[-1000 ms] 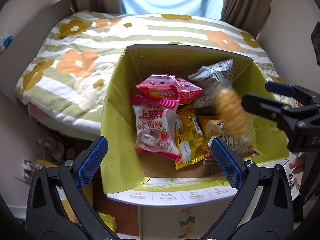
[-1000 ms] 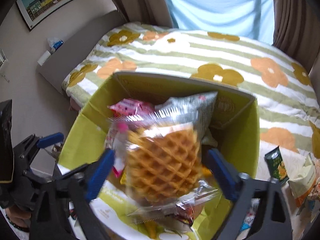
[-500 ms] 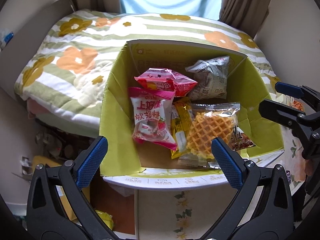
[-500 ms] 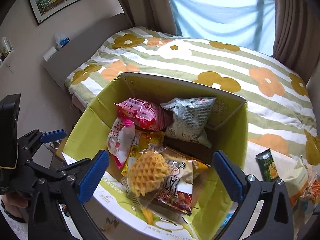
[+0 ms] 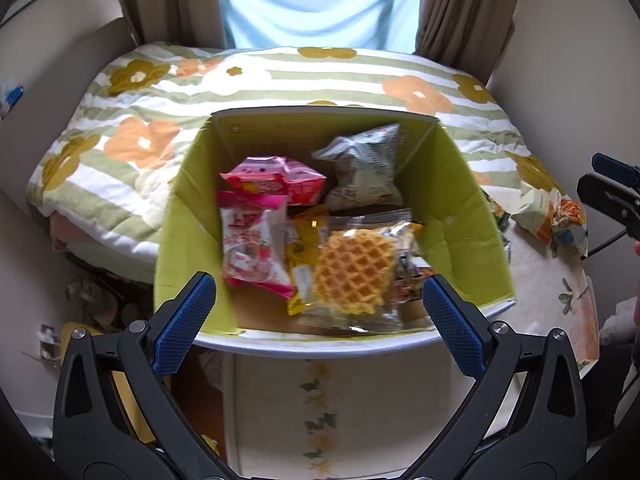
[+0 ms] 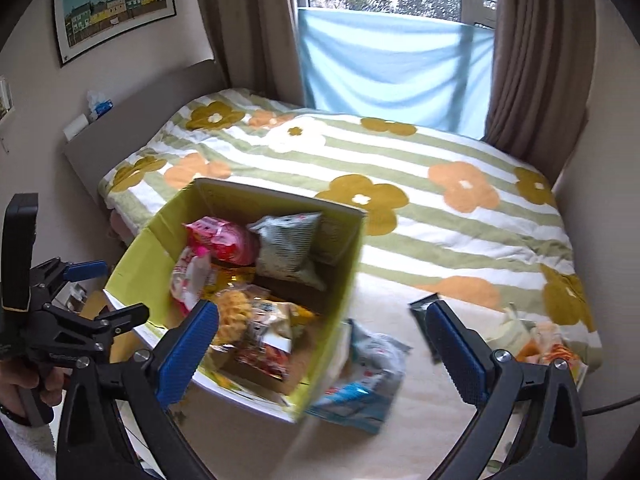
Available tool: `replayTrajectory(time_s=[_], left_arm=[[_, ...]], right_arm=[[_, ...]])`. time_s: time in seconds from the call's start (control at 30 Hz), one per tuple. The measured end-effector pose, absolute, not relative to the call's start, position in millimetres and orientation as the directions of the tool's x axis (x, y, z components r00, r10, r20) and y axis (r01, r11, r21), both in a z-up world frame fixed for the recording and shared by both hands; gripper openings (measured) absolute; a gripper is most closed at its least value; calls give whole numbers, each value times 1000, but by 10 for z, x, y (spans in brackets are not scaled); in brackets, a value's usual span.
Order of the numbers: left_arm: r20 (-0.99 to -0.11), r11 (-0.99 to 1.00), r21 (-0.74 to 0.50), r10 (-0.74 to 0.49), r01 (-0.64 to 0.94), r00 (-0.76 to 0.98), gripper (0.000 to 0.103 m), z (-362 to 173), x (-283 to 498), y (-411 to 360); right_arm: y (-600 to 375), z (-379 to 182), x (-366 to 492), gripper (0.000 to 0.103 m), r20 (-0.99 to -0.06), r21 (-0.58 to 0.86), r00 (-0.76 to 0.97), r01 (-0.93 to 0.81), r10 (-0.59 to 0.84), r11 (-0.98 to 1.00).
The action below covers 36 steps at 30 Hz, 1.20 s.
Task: Organize snacks
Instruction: 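Withdraw both grippers from the box toward the blue bag and cracker packet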
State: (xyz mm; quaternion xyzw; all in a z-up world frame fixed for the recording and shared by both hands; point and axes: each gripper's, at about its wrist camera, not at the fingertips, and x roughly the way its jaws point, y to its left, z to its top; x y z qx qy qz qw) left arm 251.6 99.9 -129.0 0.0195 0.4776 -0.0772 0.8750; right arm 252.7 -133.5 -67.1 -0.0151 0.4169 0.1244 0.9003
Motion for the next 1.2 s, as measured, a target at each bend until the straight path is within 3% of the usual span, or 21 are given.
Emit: replayTrajectory(time_s=[0.3,0.63,0.93,1.2], left_arm=[[-835,996,-58,-84,64,544,103,-1300,2205,234],[-861,992,-96,-43,-78,507,103,-1663,1861,-649],[-873,972,-182,-90,-148,480,103,-2242,1888,-1078],[-824,926,-289,-112,-242,555,102,-2729,2155,-1235]], right_arm=[[-2207,-712,2446,103,-740,124,616,-268,269,956],[-2830,-960,2554,103,-752,164,549,-381,365,910],[-2991,-1522,2782,103,-789,213,461,-417,407,884],[-2894,-2109,3125,103,-848,165,394,-441,355,882]])
